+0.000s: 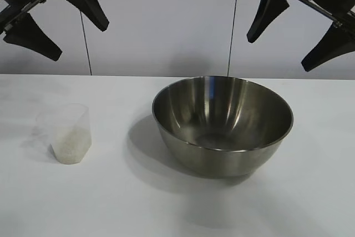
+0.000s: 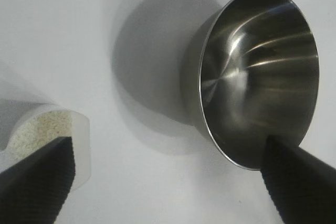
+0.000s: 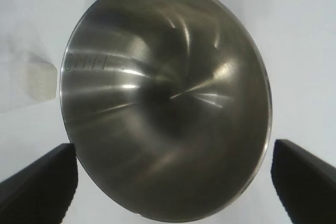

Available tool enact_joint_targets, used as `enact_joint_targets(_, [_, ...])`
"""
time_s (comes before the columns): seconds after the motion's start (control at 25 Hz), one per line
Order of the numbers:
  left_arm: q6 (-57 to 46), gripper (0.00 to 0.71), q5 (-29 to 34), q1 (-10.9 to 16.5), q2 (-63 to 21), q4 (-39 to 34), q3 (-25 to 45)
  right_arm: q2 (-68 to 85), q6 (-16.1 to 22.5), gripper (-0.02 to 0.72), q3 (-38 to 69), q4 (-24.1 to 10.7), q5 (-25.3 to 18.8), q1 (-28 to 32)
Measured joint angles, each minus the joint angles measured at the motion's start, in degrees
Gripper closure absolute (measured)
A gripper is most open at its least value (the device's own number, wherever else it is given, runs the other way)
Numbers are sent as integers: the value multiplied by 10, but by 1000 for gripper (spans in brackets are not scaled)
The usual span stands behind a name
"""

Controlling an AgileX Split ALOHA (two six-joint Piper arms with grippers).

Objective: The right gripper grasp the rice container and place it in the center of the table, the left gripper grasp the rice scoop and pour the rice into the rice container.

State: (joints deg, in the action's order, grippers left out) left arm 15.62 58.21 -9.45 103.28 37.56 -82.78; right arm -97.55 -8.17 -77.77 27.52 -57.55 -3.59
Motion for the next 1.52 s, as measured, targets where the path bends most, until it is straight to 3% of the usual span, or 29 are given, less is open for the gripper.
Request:
enact_joint_targets(0.32, [1,16,0,0,0,0,0,0,-7,10,0,-7,4,0])
enact_joint_targets(0.4, [1,16,0,0,0,0,0,0,-7,10,0,-36,4,0])
enact_joint_targets(0.56, [1,16,0,0,0,0,0,0,20,10,2,-141,6,0])
enact_joint_targets(0.68, [1,16,0,0,0,0,0,-6,35,10,20,-184,35,0])
enact_joint_targets(1.04, [1,16,-1,0,0,0,0,-113,39,10,40,-162,126,-58])
enact_joint_targets(1.32, [1,16,-1,0,0,0,0,-160,55,12,40,-155,140,-76])
enact_joint_targets(1.52, [2,16,-1,0,0,0,0,-164,66,86,40,-155,148,-76])
